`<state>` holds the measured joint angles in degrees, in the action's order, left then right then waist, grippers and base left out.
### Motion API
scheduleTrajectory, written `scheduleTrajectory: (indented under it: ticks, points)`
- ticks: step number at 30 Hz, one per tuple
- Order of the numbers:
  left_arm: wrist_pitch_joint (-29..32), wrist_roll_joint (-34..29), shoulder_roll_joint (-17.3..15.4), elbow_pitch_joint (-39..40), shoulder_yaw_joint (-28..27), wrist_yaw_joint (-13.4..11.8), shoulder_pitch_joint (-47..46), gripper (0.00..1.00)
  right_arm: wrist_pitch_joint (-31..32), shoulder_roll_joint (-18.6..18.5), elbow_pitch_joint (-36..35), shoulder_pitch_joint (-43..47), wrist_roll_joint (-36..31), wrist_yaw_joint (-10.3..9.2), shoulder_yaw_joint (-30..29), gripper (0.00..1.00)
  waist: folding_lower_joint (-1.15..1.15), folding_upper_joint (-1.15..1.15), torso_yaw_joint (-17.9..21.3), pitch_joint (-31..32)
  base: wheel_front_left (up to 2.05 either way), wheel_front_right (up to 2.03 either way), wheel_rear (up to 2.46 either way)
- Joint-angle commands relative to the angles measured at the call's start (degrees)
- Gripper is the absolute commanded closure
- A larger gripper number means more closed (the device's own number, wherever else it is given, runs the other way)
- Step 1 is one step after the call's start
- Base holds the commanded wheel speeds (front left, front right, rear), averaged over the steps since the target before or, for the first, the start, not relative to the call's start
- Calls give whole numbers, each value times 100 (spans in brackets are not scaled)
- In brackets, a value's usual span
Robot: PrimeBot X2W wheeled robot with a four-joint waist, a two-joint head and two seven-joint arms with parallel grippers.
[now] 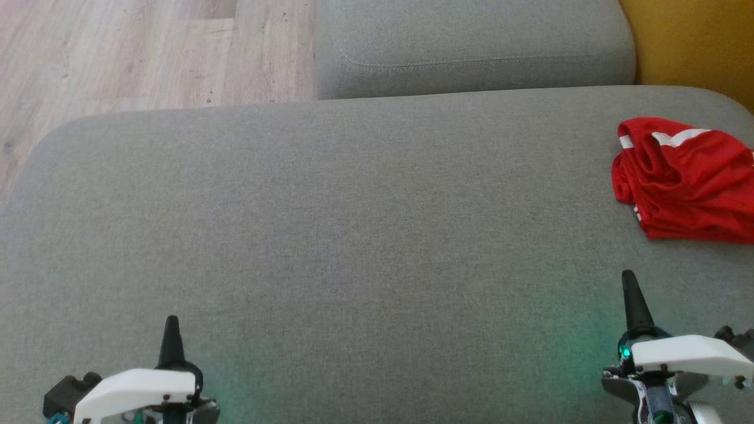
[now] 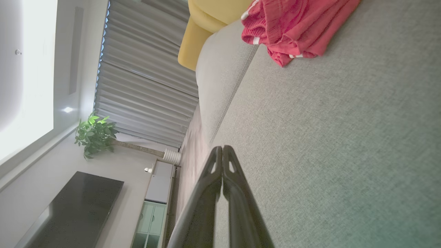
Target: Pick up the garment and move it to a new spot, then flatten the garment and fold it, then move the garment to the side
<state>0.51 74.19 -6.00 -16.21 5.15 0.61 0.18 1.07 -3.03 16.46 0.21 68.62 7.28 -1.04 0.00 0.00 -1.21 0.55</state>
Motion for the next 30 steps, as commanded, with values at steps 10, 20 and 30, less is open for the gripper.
scheduleTrajectory:
  ticks: [10,20,30]
  points:
    - [166,539,76,198,-463,225,-402,100,119,-121,-227,-424,749,17,-66,100,0,0,33,-20,0,0,0]
    - [317,1021,154,205,-713,398,-489,100,222,-120,-237,-499,1406,18,-178,100,0,0,66,-39,0,0,0]
    - [468,1502,232,211,-963,571,-576,100,327,-116,-247,-573,2061,20,-293,100,0,0,99,-59,0,0,0]
